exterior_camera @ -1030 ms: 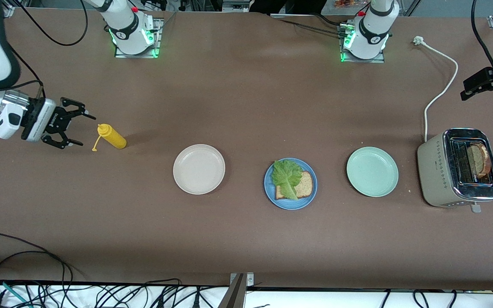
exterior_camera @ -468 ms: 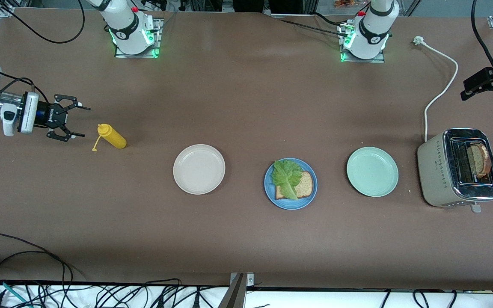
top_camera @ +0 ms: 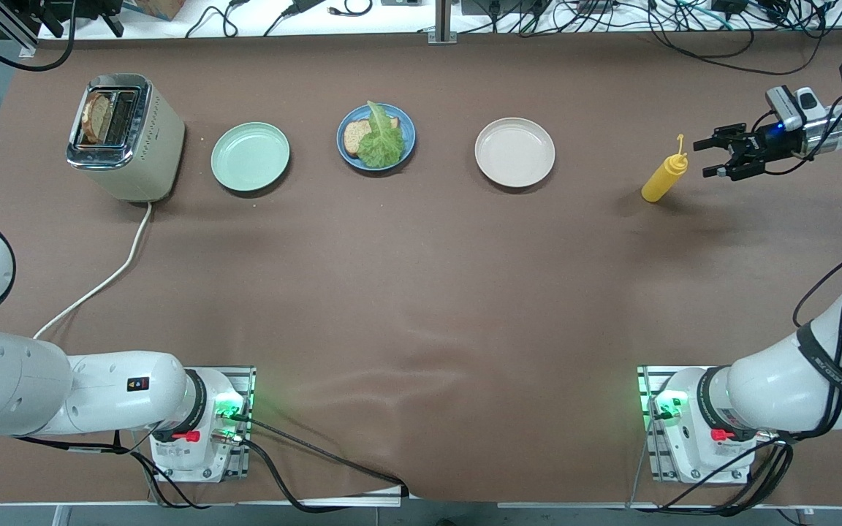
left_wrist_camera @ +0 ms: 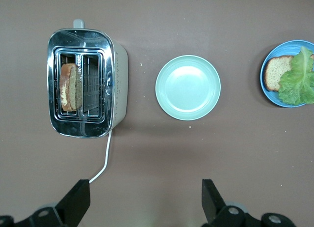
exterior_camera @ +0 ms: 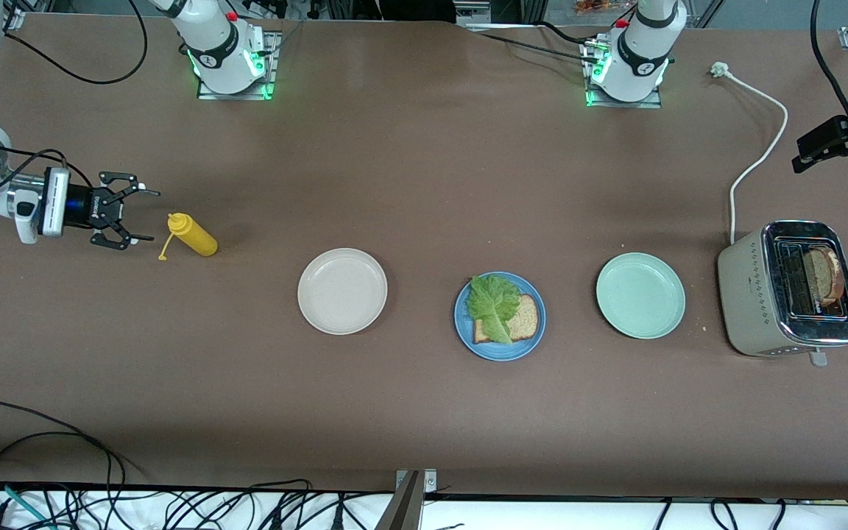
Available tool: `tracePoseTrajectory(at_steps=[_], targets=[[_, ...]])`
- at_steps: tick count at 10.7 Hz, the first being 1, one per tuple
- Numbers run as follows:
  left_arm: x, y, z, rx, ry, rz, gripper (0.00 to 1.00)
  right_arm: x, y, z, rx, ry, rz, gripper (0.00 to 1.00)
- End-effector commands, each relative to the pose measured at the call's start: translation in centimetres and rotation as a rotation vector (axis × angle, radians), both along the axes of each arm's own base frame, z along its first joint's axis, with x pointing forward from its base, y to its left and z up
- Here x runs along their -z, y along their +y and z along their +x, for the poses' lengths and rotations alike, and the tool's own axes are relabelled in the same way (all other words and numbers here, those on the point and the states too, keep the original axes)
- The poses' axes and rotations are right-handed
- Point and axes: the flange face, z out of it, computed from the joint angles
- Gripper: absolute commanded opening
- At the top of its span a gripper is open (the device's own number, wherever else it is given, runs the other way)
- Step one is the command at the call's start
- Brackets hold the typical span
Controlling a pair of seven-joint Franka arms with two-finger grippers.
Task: Make sandwich in blue plate with both arms
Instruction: 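Close the right gripper around the yellow mustard bottle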
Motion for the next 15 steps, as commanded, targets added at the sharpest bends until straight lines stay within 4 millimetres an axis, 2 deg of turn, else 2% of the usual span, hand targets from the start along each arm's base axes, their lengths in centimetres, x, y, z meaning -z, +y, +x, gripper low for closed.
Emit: tracePoseTrajectory(at_steps=[1, 4, 6, 8, 9, 12, 15], targets=[[-0.5, 0.1, 0.2, 0.005, 0.006, 0.035, 1.00, 3.0, -0.2, 1.5, -0.032, -0.044, 0.077, 1.00], [-0.5, 0.1, 0.2, 0.005, 0.006, 0.035, 1.00, 4.2, -1.2, 1.1, -0.028, -0.054, 0.079, 1.00], [-0.5, 0.1, 0.2, 0.005, 0.006, 0.035, 1.00, 5.7, -1.1, 0.7, -0.026, -0.055, 0.088, 1.00], [-0.5, 0.1, 0.2, 0.005, 0.006, 0.035, 1.00, 7.5, -0.3, 0.9, -0.016, -0.089, 0.115, 1.00], [-0.5, 0.1, 0.2, 0.005, 0.006, 0.035, 1.00, 7.7, 0.3, 1.3, -0.023, -0.096, 0.124, 1.00], [-0.5, 0.1, 0.2, 0.005, 0.006, 0.035, 1.00, 9.0, -0.1, 1.8, -0.025, -0.103, 0.123, 1.00], [-0.5, 0.1, 0.2, 0.005, 0.006, 0.035, 1.00, 10.1, 1.5, 2.1, -0.031, -0.110, 0.174, 1.00]])
